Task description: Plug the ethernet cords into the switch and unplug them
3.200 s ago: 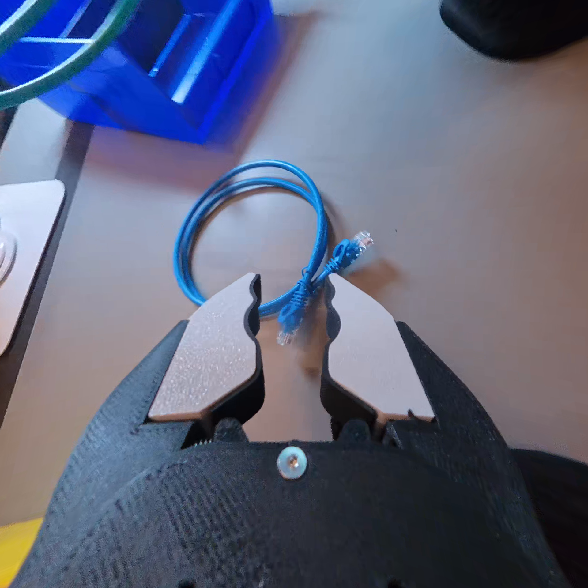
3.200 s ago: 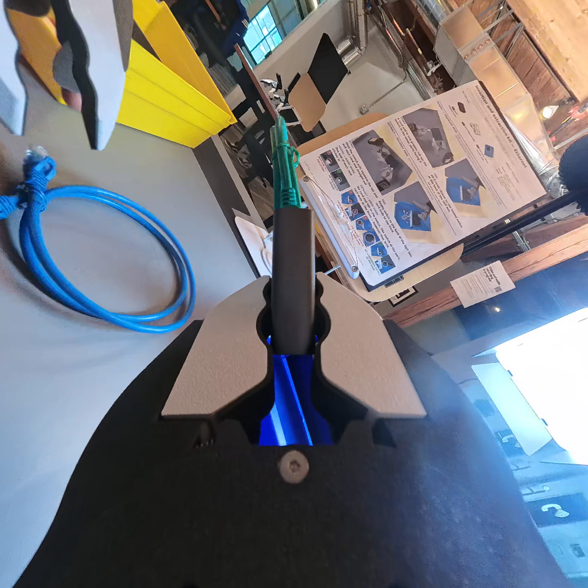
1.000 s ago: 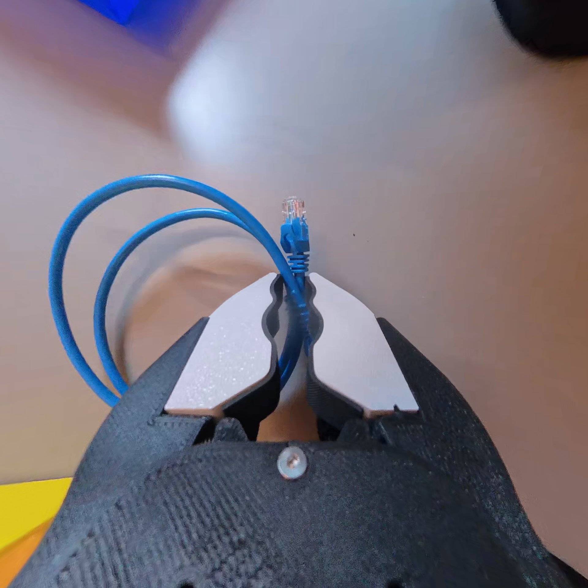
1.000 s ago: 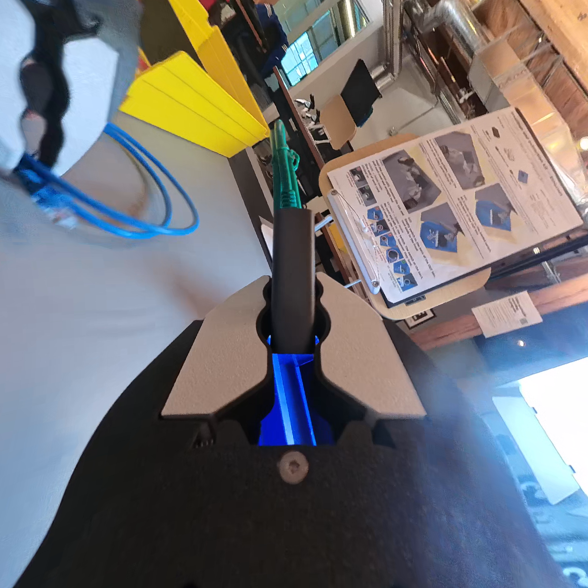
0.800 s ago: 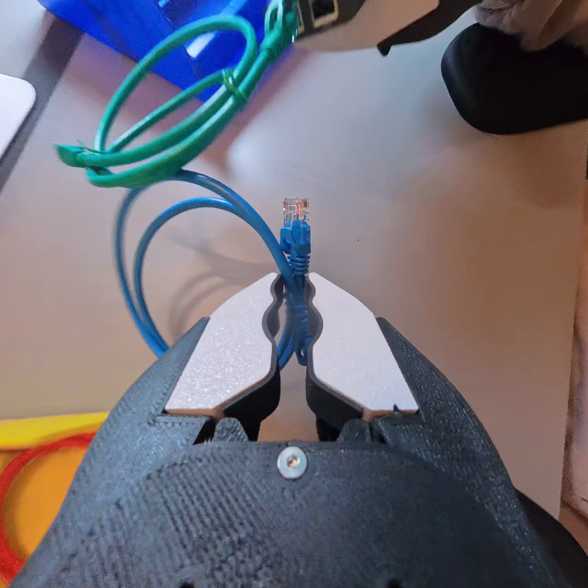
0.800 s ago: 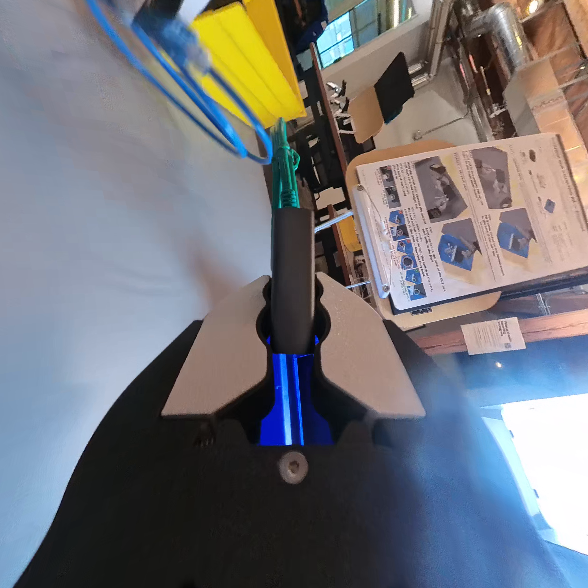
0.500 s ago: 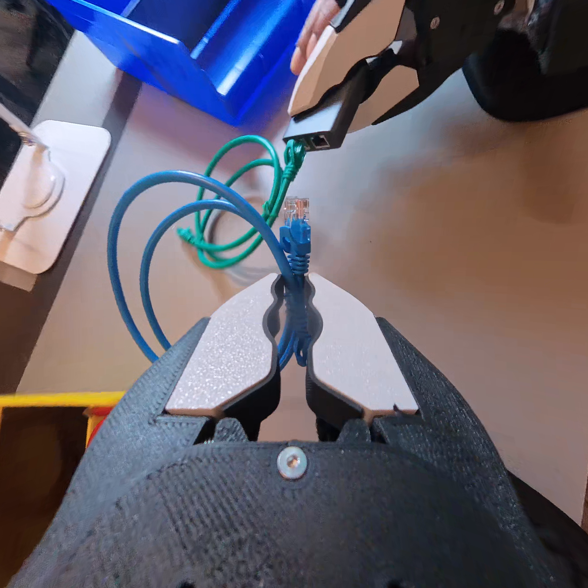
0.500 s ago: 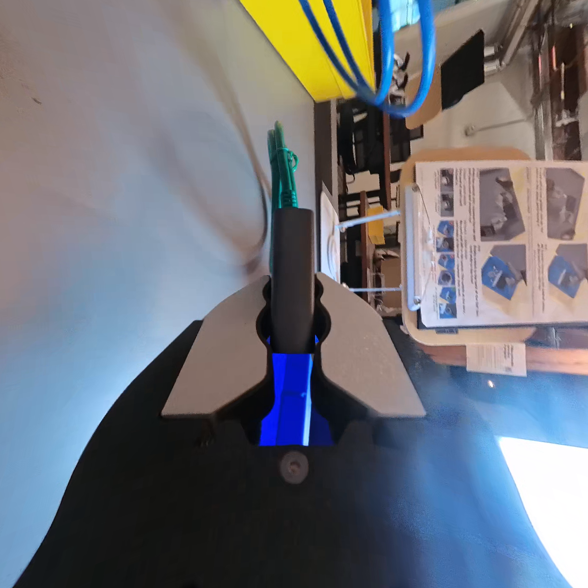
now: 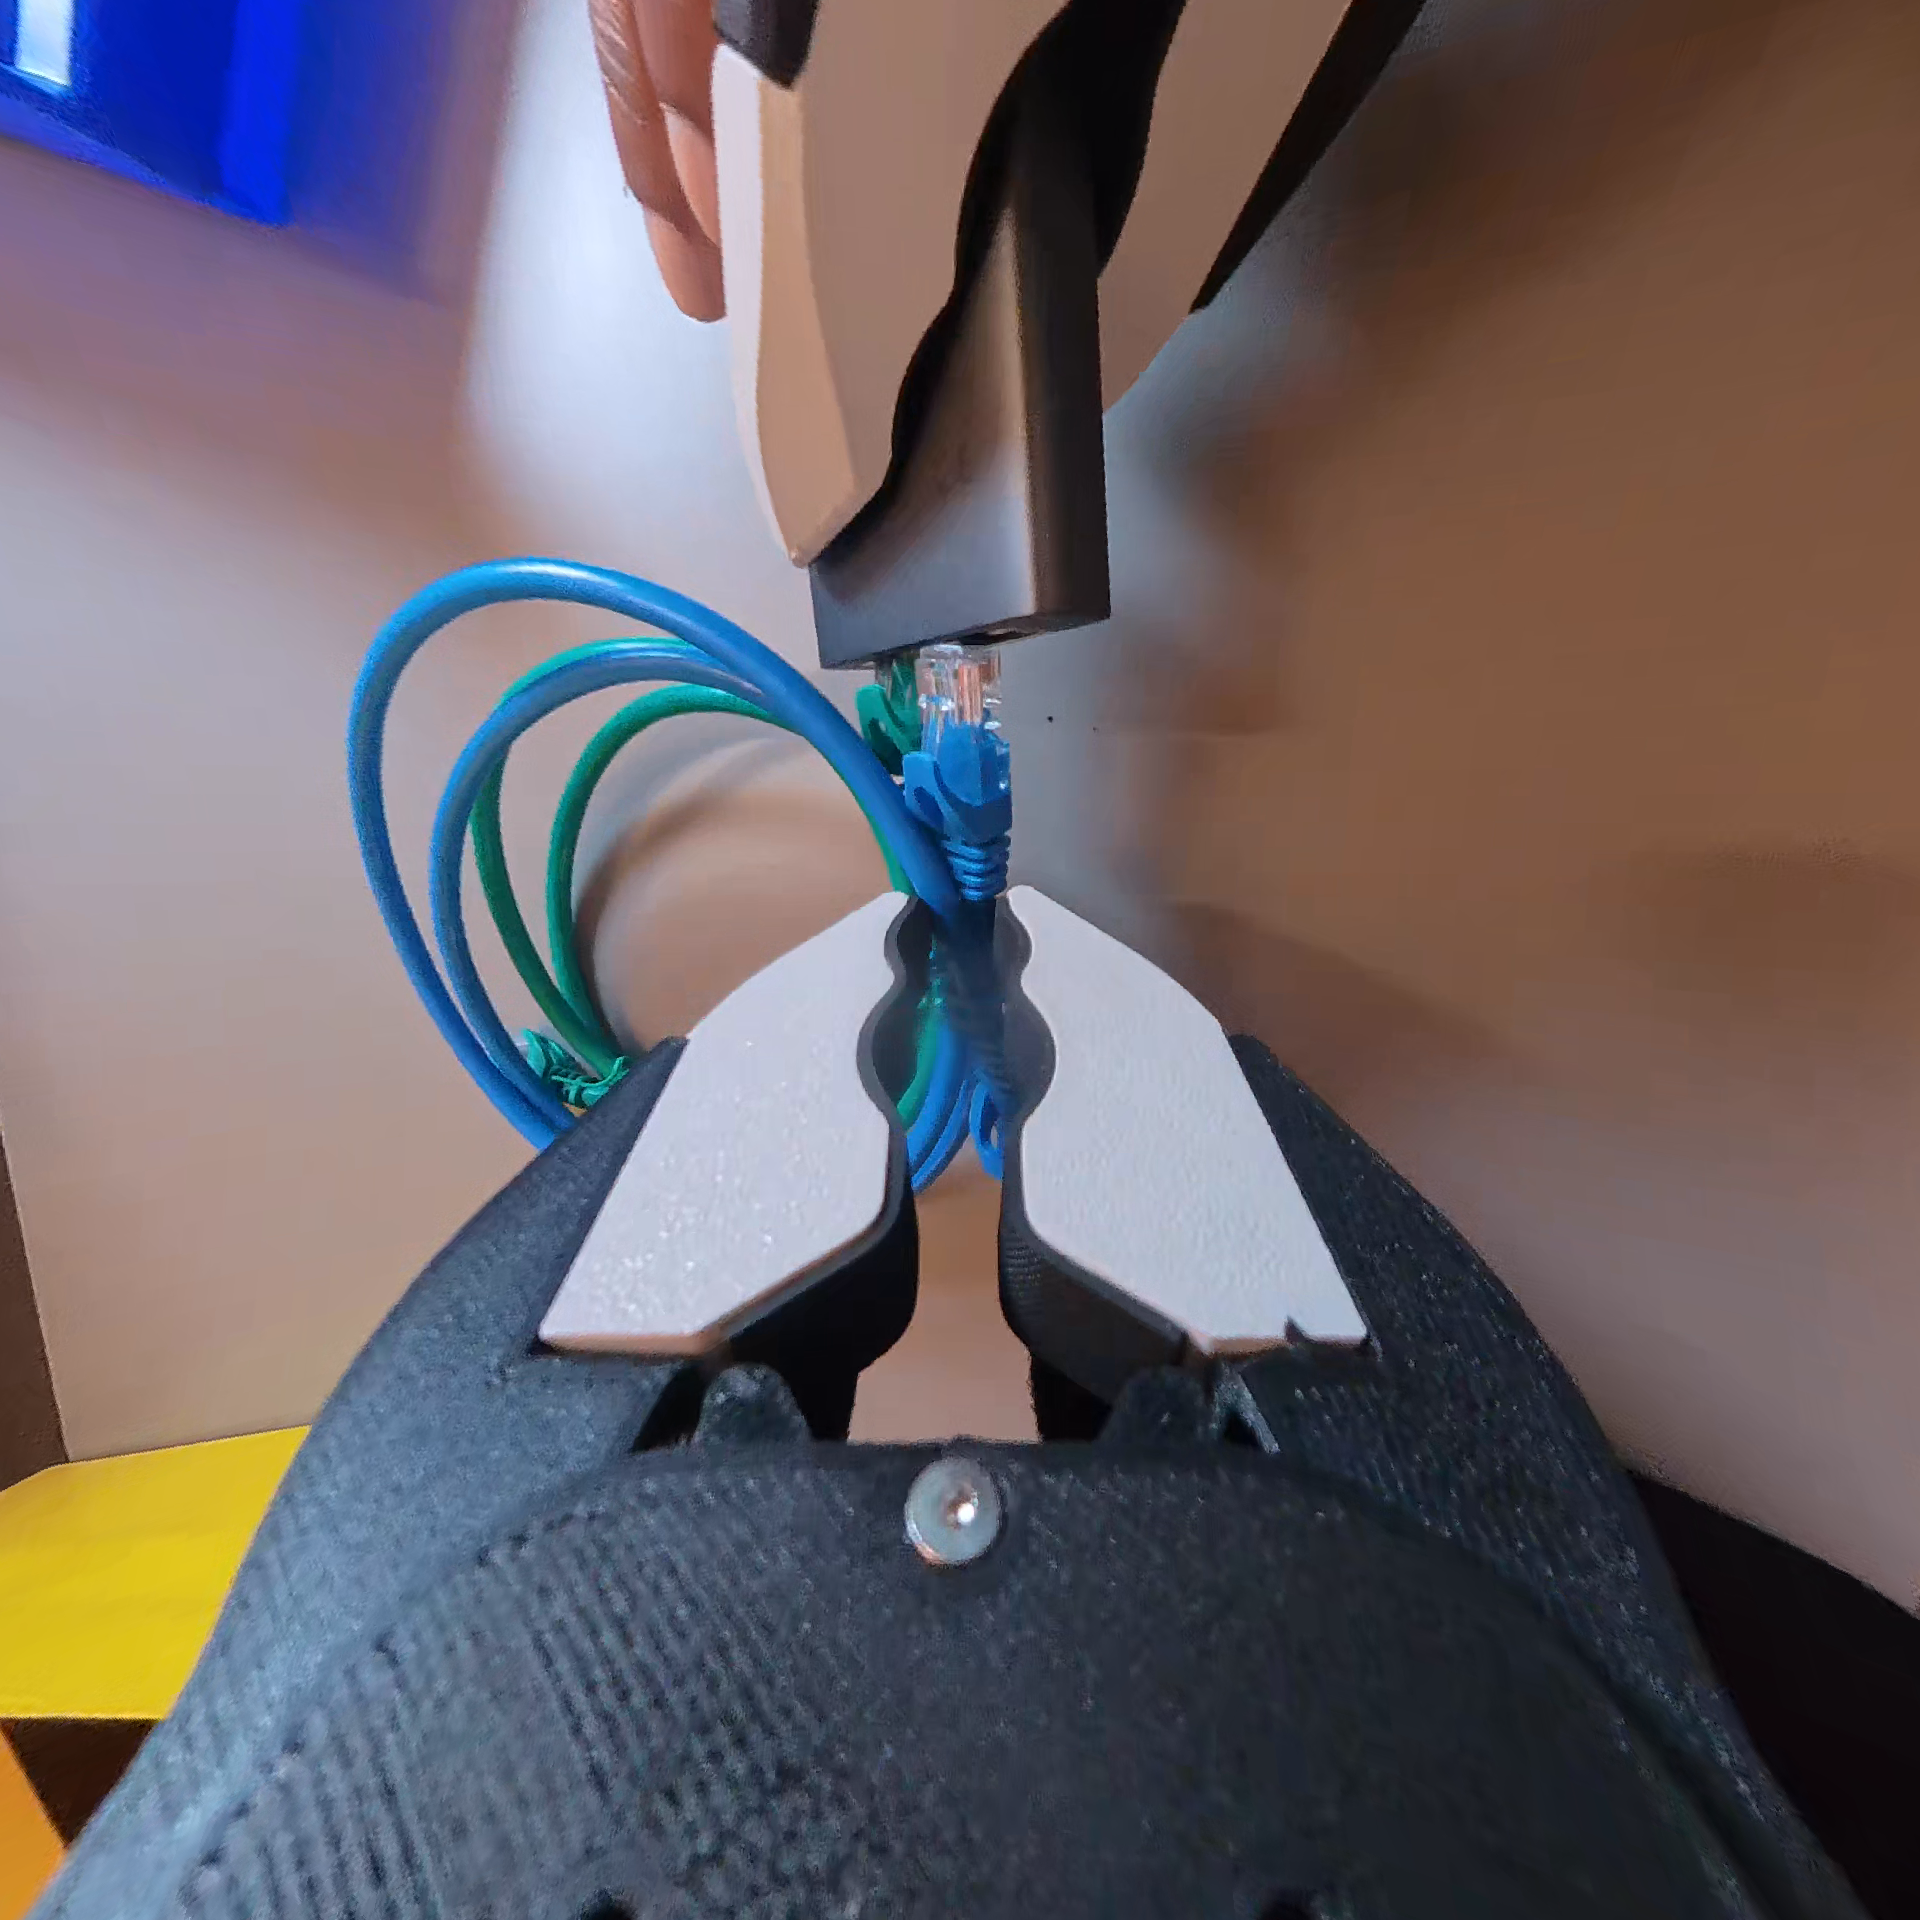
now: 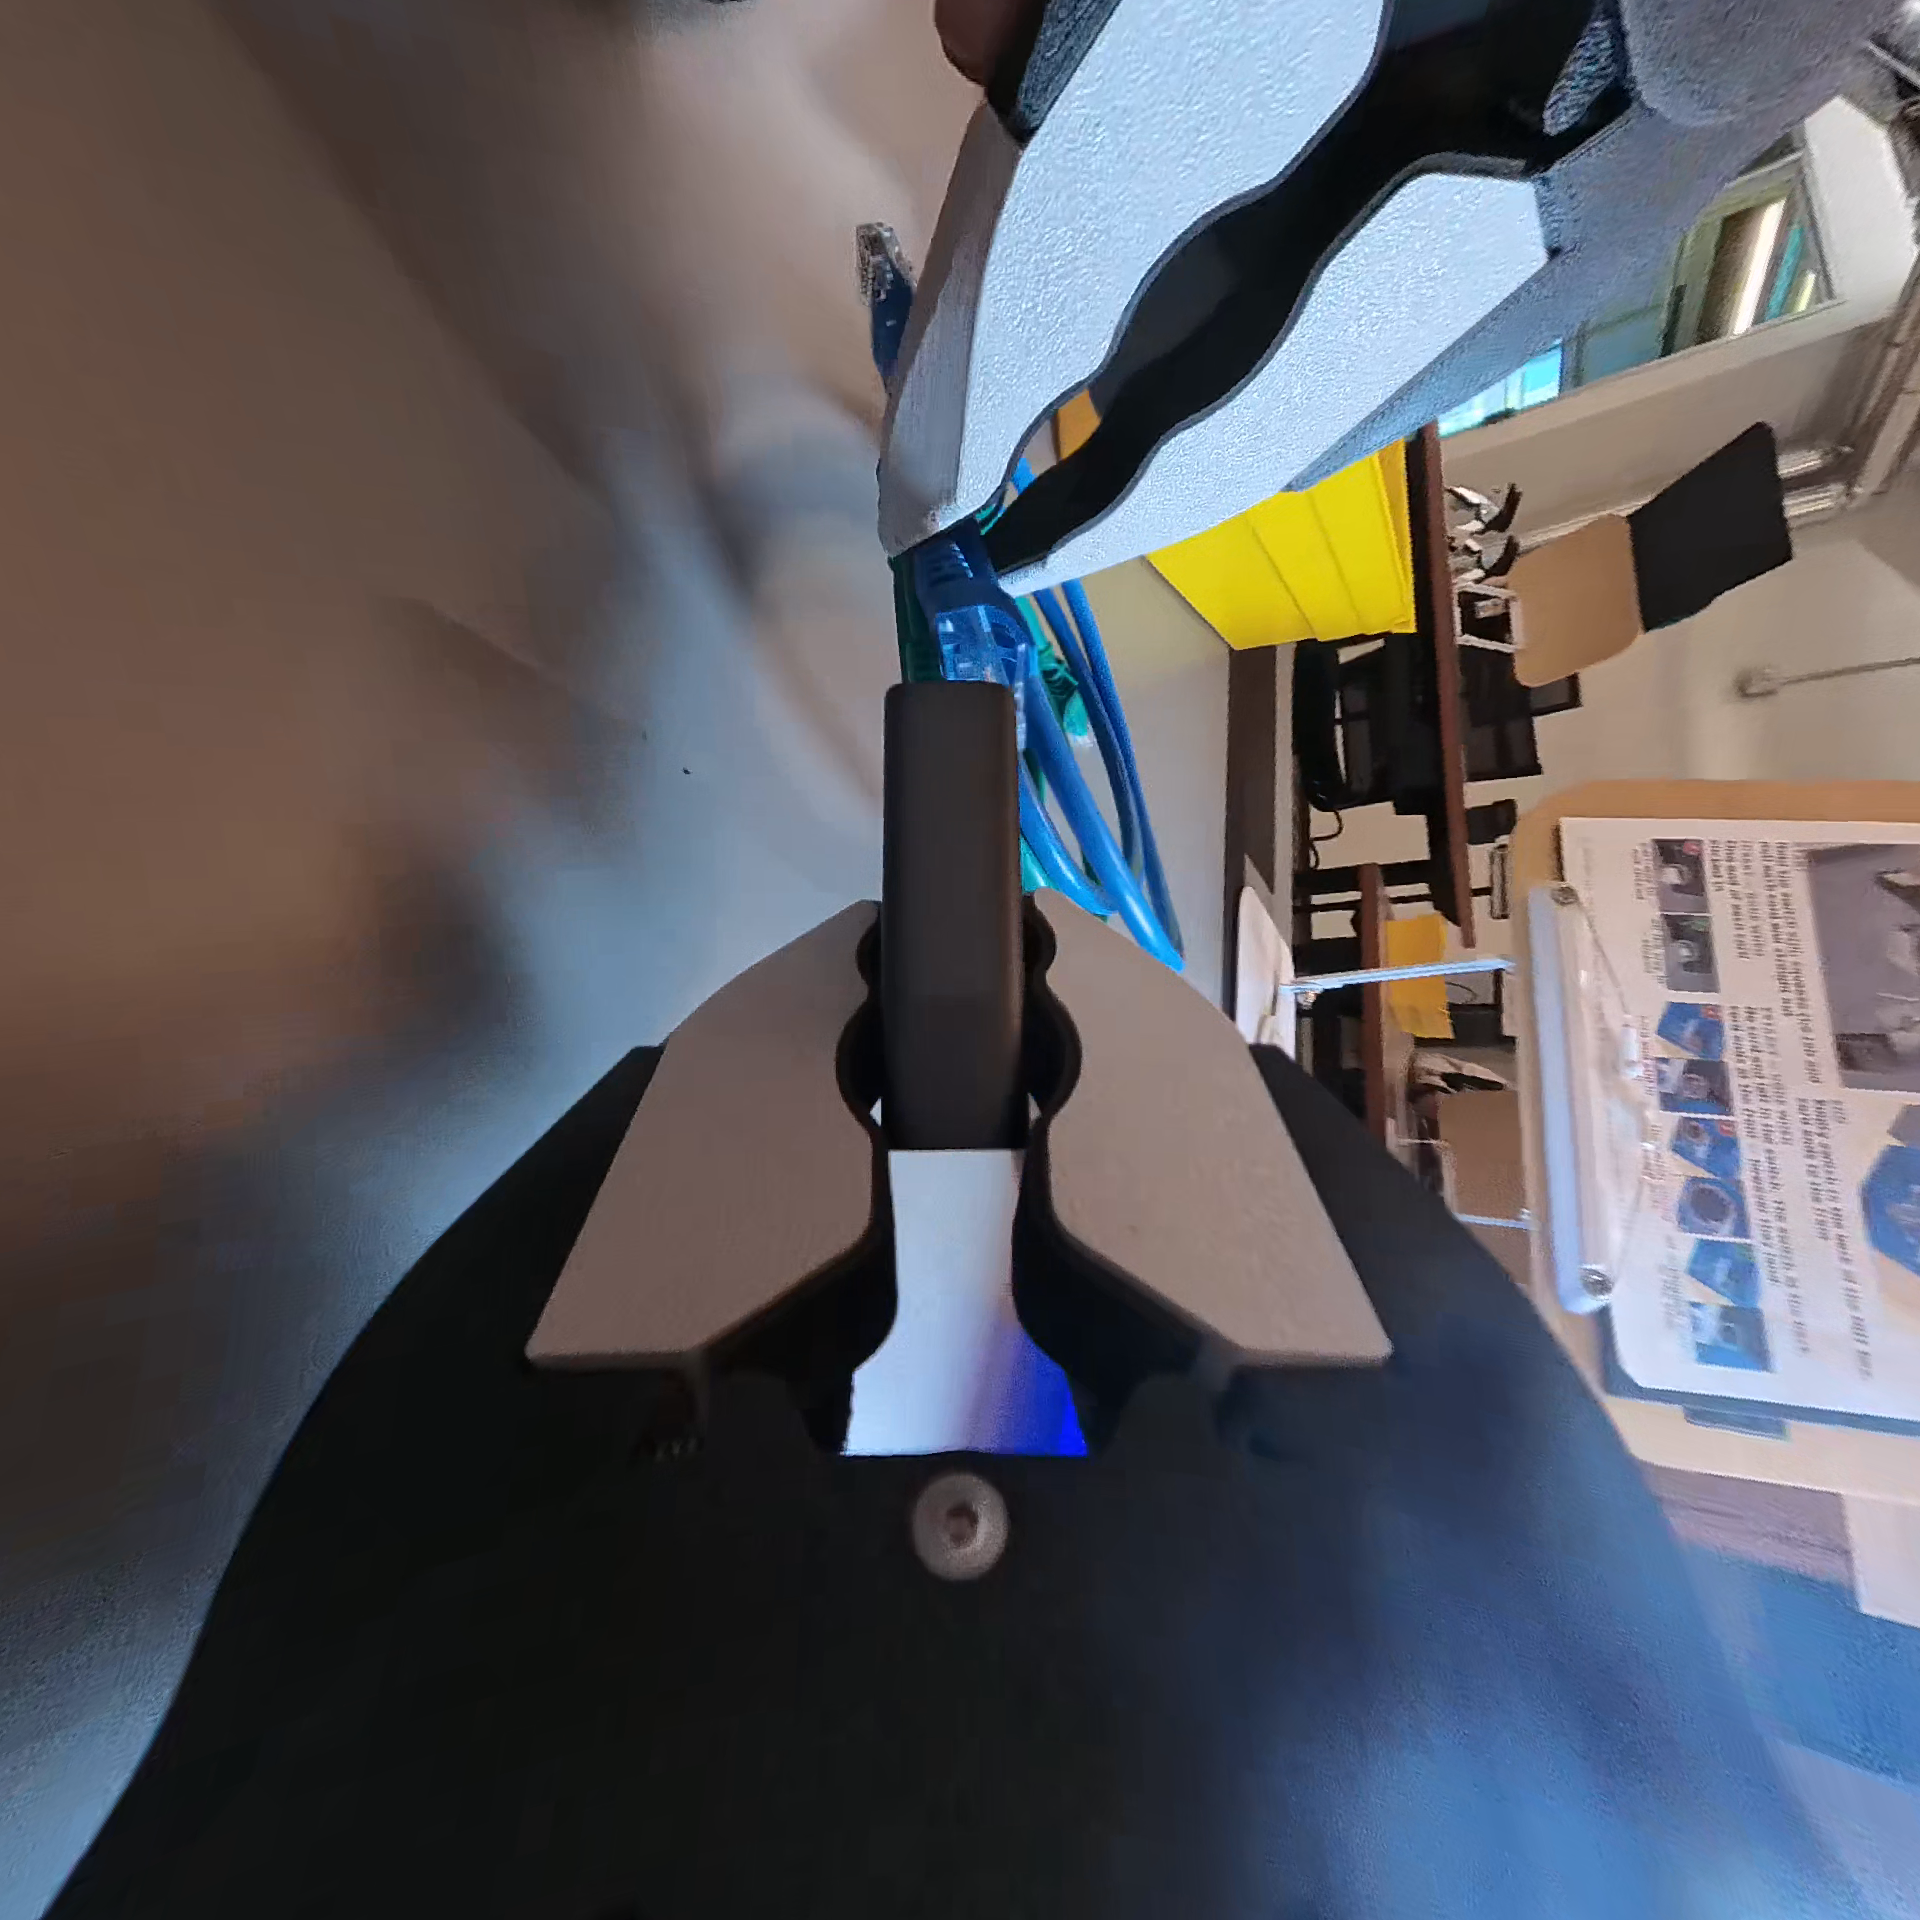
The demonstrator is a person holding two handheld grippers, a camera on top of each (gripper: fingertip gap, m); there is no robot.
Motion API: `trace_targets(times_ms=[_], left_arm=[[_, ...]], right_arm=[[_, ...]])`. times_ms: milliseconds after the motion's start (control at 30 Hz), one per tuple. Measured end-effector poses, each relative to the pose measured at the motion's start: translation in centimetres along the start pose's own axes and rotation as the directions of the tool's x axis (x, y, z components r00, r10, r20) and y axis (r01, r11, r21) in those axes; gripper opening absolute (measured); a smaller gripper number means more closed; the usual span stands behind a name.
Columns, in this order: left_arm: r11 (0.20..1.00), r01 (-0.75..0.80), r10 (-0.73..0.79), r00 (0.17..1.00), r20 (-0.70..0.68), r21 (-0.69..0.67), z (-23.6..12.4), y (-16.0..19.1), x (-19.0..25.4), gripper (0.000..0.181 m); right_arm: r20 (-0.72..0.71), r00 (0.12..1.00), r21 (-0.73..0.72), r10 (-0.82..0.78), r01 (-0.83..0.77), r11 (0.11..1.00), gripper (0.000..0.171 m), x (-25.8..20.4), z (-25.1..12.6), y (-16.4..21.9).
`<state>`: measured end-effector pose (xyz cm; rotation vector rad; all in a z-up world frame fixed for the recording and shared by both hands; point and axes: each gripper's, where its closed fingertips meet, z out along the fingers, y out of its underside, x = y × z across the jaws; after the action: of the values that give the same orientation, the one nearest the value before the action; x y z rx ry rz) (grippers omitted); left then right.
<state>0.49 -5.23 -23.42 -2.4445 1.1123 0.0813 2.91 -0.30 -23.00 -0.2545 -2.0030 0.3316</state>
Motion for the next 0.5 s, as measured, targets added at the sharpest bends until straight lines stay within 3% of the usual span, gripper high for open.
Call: trace_targets(times_ms=[33,267,500], left_arm=[[1.0,-0.011,0.011,1.0,-0.007,-0.018,0.0,0.1,0.1,0.012],[0.993,-0.04,0.032,0.997,-0.073,-0.114,0.8,0.6,0.4,0.012],[0.967,-0.064,0.0,0.967,-0.253,-0.248,1.1,0.9,1.0,0.012]], right_arm=[[0.013,1.0,0.003,0.011,-0.011,1.0,0.021,-0.1,0.0,-0.1],[0.1,0.985,0.002,0.138,-0.139,0.99,0.021,-1.1,0.3,0.0],[0.118,0.983,-0.029,0.141,-0.139,0.99,0.022,-1.7,0.7,0.4]])
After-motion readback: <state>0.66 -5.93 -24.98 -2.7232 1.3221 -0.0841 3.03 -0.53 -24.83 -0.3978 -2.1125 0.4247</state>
